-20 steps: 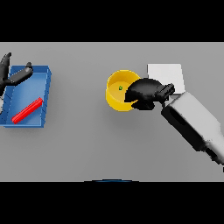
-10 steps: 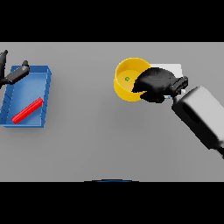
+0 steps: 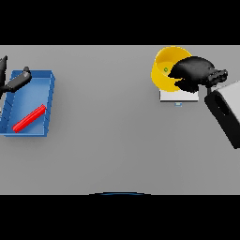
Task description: Pick up the red beaker and tilt it to pour out 1 green nut into yellow bowl. Pick up the yellow bowl and place it on the metallic measuring scale.
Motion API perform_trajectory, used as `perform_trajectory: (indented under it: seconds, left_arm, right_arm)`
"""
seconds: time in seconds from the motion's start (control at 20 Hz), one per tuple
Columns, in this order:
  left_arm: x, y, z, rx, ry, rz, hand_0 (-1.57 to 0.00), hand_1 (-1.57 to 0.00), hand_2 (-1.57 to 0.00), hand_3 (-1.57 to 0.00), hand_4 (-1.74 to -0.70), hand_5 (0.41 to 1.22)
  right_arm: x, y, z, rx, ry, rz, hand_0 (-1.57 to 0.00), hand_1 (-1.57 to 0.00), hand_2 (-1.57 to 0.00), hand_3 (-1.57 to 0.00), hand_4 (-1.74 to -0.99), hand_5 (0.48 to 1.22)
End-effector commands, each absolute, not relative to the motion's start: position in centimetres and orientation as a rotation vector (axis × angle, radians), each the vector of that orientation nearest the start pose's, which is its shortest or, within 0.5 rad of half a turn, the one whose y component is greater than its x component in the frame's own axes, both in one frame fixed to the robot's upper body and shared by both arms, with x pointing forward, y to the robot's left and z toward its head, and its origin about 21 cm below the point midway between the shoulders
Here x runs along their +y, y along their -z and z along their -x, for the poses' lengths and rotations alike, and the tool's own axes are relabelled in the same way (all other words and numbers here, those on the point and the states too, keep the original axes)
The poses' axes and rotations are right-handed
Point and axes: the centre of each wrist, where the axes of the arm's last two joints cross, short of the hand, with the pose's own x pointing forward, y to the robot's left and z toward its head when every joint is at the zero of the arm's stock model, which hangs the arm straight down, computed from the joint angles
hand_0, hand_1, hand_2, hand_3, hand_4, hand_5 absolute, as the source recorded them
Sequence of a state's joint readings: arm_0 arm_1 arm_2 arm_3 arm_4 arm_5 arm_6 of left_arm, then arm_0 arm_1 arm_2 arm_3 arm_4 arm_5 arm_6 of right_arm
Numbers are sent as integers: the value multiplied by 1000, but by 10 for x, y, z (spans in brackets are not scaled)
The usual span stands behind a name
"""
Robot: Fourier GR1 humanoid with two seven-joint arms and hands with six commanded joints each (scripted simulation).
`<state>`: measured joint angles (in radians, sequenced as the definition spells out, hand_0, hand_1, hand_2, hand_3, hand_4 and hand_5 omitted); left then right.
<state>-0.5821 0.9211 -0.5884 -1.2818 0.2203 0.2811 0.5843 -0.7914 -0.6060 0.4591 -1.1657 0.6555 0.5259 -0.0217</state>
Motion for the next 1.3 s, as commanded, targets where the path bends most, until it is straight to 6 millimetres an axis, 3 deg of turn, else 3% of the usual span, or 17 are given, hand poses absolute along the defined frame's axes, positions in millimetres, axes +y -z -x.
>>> perform_trajectory:
  seconds: [0.0,0.25,0.4,0.8,0.9,1.0,1.05,1.1,1.15,1.25]
  left_arm:
    - [318,-132,-344,-1068,518,-759,1,1,1,1,-833,769]
    - [321,-131,-344,-1056,510,-762,1,1,1,1,-819,763]
    - [323,-128,-345,-1053,517,-770,1,1,1,1,-814,757]
    - [321,-131,-347,-1057,512,-758,1,1,1,1,-805,728]
    - [319,-130,-347,-1058,519,-759,1,1,1,1,-806,734]
    - [316,-130,-349,-1056,519,-760,1,1,1,1,-811,740]
    - [316,-129,-348,-1054,519,-757,1,1,1,1,-813,745]
    - [319,-130,-348,-1048,518,-763,1,1,1,1,-812,745]
    - [319,-127,-351,-1039,514,-763,1,1,1,1,-812,744]
    - [318,-128,-353,-1042,513,-761,1,1,1,1,-812,745]
  right_arm:
    - [-233,-154,-397,-1161,-1726,653,-1571,-1571,-1571,-1181,-1720,1221]
    - [-254,-131,-412,-1110,-1659,679,-1571,-1571,-1571,-1227,-1722,1221]
    - [-266,-116,-418,-1095,-1642,688,-1571,-1566,-1571,-1360,-1724,1221]
    - [-263,-90,-427,-1050,-1597,685,-1571,-1475,-1567,-1510,-1727,1221]
    - [-265,-87,-429,-1058,-1596,670,-1548,-1420,-1568,-1481,-1721,1221]
    - [-265,-85,-430,-1051,-1593,650,-1536,-1411,-1569,-1165,-1728,1221]
    - [-263,-83,-431,-1037,-1579,644,-1543,-1443,-1496,-1022,-1659,1221]
    - [-267,-84,-431,-1028,-1570,637,-1525,-1350,-1348,-907,-1596,1134]
    - [-269,-87,-432,-1021,-1558,640,-1219,-1083,-1132,-824,-1548,1053]
    - [-267,-87,-434,-1012,-1565,628,-780,-692,-810,-711,-1470,928]
